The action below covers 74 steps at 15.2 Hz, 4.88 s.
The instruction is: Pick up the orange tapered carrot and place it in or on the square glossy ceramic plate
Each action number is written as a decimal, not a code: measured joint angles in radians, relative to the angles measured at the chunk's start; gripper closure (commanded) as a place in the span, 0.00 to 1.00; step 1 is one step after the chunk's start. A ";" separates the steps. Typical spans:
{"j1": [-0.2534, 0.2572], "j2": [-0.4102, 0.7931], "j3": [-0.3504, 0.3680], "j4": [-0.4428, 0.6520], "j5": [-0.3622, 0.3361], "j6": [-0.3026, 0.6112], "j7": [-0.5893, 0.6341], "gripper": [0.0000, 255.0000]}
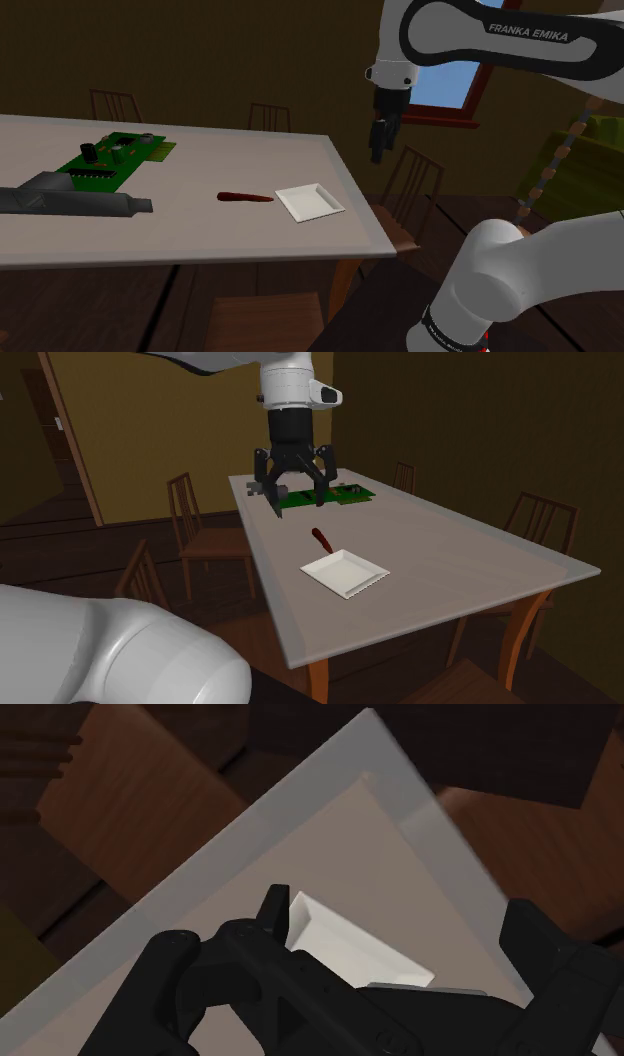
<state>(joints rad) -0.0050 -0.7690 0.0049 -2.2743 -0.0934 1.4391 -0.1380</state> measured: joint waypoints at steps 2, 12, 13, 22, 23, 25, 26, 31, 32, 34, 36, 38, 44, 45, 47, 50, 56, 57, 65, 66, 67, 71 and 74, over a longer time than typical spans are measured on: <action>0.003 0.011 -0.003 -0.006 0.000 0.018 -0.007 0.00; 0.057 0.278 -0.060 0.005 0.008 0.314 -0.160 0.00; 0.063 0.311 -0.064 0.009 0.012 0.346 -0.176 0.00; 0.111 0.609 -0.084 0.129 0.065 0.558 -0.333 0.00; 0.116 0.638 -0.083 0.150 0.072 0.568 -0.349 0.00; 0.124 0.707 -0.081 0.196 0.089 0.598 -0.385 0.00; 0.128 0.737 -0.078 0.220 0.097 0.607 -0.400 0.00; 0.140 0.919 -0.060 0.356 0.137 0.667 -0.487 0.00; 0.144 0.947 -0.054 0.377 0.143 0.677 -0.498 0.00; 0.145 1.026 -0.044 0.458 0.156 0.680 -0.533 0.00; 0.149 1.084 -0.032 0.505 0.165 0.696 -0.559 0.00; 0.151 1.115 -0.027 0.528 0.169 0.707 -0.568 0.00; 0.154 1.162 -0.023 0.515 0.173 0.767 -0.571 0.00; 0.153 1.164 -0.023 0.512 0.173 0.772 -0.572 0.00; 0.153 1.167 -0.023 0.511 0.173 0.776 -0.572 0.00; 0.153 1.168 -0.023 0.511 0.173 0.777 -0.573 0.00; 0.153 1.159 -0.024 0.513 0.173 0.778 -0.572 1.00; 0.153 1.158 -0.023 0.511 0.173 0.777 -0.572 1.00; 0.153 1.151 -0.023 0.530 0.171 0.742 -0.569 1.00; 0.153 1.144 -0.024 0.533 0.171 0.732 -0.570 1.00; 0.153 1.140 -0.024 0.541 0.170 0.720 -0.568 1.00; 0.154 1.118 -0.024 0.562 0.168 0.677 -0.564 1.00; 0.154 1.104 -0.025 0.582 0.167 0.643 -0.563 1.00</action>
<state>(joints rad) 0.1485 0.3350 -0.0203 -1.6925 0.0732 2.0825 -0.7008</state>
